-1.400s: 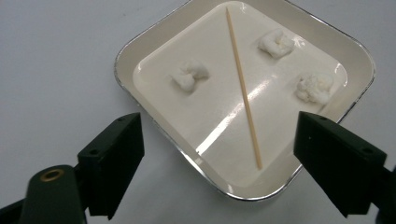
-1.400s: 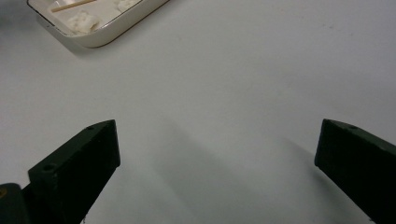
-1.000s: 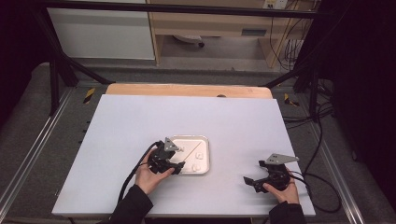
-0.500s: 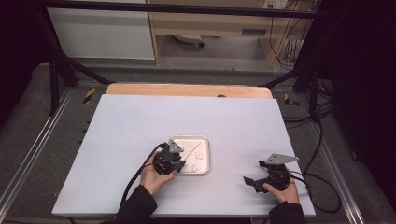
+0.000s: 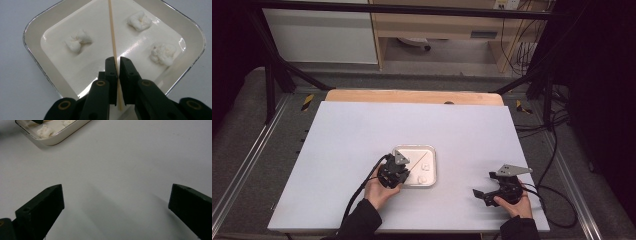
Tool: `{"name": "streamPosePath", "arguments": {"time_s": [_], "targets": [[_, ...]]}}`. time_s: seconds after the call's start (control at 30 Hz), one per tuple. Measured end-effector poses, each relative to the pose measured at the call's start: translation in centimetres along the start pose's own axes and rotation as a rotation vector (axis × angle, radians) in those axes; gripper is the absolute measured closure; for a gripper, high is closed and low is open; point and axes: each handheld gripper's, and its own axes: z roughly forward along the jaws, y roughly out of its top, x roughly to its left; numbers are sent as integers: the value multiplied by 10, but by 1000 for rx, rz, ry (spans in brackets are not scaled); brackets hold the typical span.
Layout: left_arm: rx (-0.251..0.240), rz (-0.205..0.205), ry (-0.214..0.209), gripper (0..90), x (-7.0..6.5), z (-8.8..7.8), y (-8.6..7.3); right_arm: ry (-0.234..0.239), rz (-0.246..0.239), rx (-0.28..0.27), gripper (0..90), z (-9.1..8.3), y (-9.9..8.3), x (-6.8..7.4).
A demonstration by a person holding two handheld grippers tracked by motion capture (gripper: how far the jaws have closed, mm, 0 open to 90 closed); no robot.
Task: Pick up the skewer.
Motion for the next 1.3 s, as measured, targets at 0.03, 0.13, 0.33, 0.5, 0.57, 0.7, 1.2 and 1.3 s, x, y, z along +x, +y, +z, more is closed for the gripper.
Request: {"name": "streamPosePath", "arguments": {"time_s": [0.03,0.13,0.33,0.5,0.57,0.7,1.2,1.3], "targets": [[-1,0,9,858,-1,0,0,0,0,1,7,0,0,0],[-3,-4,13,873,-1,0,0,1,1,0,8,0,0,0],[-5,1,24,880,-4,0,-1,-1,-1,-1,8,0,0,0],[-12,-17,11,887,-2,0,-1,2,2,-1,8,0,0,0],[-19,-23,7,888,-2,0,-2,4,-2,-3,8,0,0,0],[-41,-33,-6,889,0,0,-5,3,-1,-4,8,0,0,0],[-121,-42,-28,892,4,-15,-7,5,0,-3,8,0,0,0],[-127,-44,-32,892,5,-17,-7,5,1,-3,8,0,0,0]]}}
